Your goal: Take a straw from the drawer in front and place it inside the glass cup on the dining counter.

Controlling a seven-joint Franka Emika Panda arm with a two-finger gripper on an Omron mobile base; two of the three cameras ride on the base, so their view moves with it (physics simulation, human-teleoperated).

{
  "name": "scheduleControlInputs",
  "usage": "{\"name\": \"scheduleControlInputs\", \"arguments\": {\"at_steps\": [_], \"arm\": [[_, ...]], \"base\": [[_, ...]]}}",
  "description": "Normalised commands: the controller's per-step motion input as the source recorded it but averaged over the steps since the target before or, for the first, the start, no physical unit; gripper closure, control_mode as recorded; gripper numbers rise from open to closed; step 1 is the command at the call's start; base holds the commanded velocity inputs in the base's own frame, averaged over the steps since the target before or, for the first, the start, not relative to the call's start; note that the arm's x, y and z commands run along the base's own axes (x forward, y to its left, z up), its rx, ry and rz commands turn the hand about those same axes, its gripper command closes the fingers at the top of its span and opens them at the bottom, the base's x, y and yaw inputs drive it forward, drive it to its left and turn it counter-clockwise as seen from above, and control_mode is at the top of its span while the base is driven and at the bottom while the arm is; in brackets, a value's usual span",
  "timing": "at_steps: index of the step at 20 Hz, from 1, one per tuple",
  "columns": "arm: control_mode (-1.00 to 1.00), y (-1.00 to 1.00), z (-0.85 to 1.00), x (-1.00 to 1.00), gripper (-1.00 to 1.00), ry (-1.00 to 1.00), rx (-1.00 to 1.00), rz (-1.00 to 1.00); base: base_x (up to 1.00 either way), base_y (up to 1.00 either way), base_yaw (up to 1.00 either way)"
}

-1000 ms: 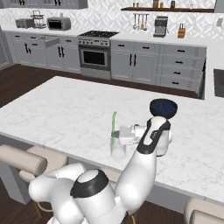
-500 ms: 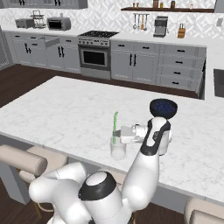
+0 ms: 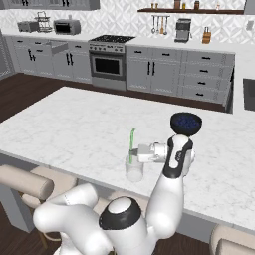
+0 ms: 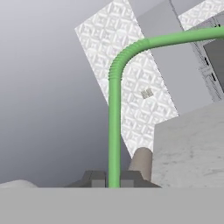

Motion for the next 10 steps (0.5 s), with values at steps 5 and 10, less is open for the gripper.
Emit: {"name": "scheduleControlInputs", "arguments": {"at_steps": [5, 10], "arm": [[-1.0, 0.0, -0.08, 0.14, 1.0, 0.01, 0.0, 0.0], [-1.0, 0.0, -0.1, 0.1, 1.0, 0.01, 0.0, 0.0]], "base": [[0.0, 0.0, 0.0], [0.0, 0.0, 0.0]]}}
